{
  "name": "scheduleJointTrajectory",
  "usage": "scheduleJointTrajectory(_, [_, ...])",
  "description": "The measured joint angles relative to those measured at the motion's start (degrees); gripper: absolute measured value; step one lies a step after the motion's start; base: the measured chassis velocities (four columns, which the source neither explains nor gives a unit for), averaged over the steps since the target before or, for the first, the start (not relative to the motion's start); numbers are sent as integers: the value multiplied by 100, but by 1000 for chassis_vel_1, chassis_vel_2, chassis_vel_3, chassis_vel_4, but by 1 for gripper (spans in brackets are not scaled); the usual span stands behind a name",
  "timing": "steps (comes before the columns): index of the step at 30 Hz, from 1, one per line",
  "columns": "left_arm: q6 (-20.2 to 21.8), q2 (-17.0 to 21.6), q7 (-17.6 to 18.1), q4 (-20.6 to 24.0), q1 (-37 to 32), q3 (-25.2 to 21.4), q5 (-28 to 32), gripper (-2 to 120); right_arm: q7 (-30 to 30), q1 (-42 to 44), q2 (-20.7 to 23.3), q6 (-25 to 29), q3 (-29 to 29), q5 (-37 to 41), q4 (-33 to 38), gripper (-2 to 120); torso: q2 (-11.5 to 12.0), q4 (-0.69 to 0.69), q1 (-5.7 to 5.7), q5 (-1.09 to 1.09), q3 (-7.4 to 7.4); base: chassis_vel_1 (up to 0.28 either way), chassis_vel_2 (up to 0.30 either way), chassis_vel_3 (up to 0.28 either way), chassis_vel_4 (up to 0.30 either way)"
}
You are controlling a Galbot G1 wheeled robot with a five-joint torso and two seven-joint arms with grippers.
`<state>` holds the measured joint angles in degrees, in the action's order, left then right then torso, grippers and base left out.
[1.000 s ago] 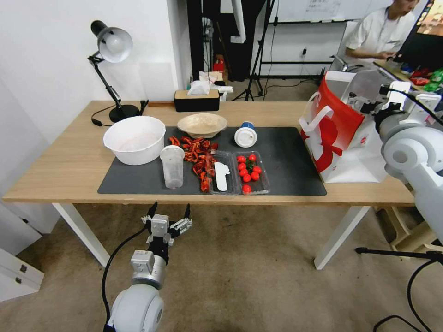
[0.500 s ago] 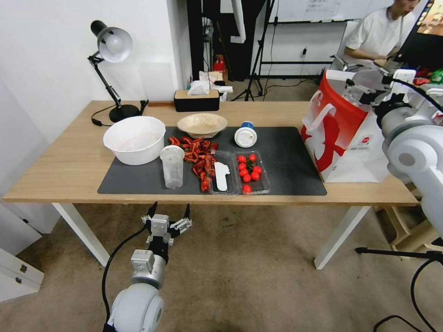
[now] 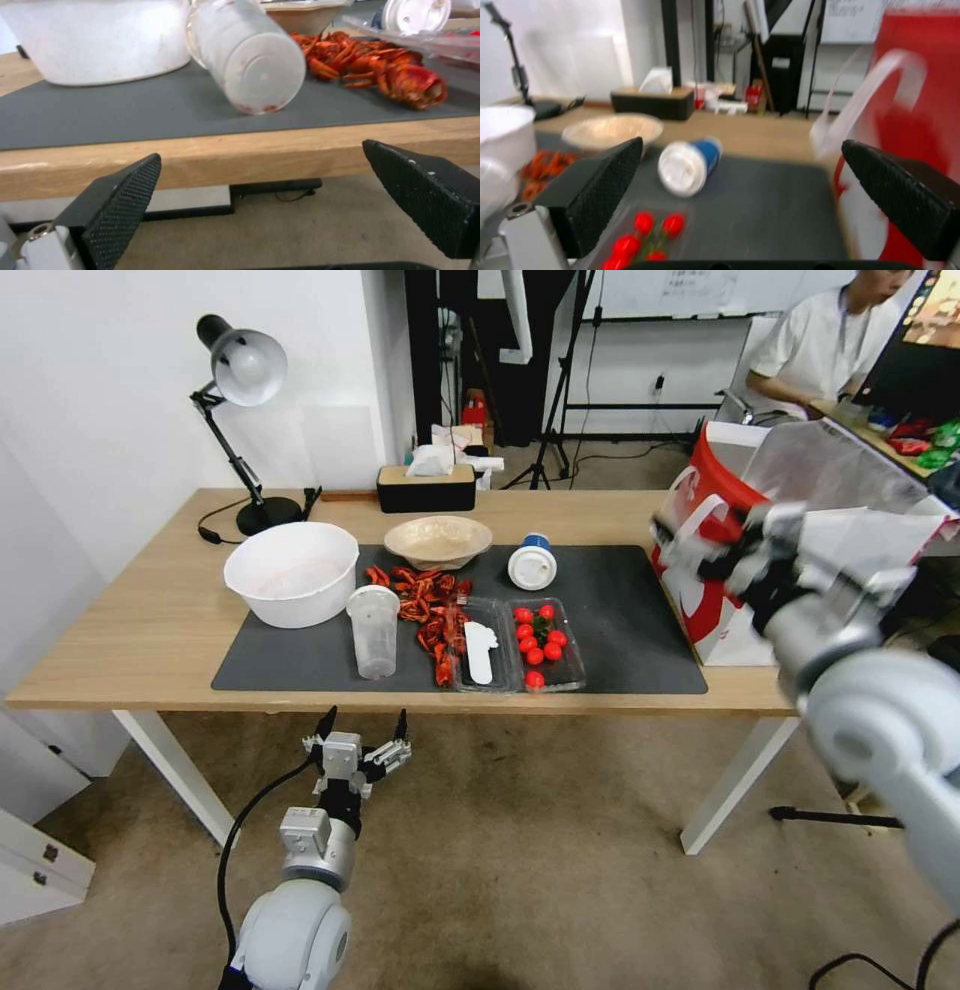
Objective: Pick up the trash from the table and place it into the takeout bag.
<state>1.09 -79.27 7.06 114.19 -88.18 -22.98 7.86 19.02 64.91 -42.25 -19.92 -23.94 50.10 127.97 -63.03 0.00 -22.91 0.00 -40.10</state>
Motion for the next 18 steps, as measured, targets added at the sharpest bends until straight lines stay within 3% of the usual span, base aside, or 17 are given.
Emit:
scheduleJointTrajectory(8, [-59,23,-10,46,-84,-144,24,100,-358,1002,-480,0,-95,-685,-14,100,0,0,0,-1,0,0,0,0,0])
scheduleJointTrajectory(18, [-117,62,-34,74,-124,-179,67,100,-929,2611,-1479,0,-365,-1713,-201,100,0,-1,0,-1,0,0,0,0,0])
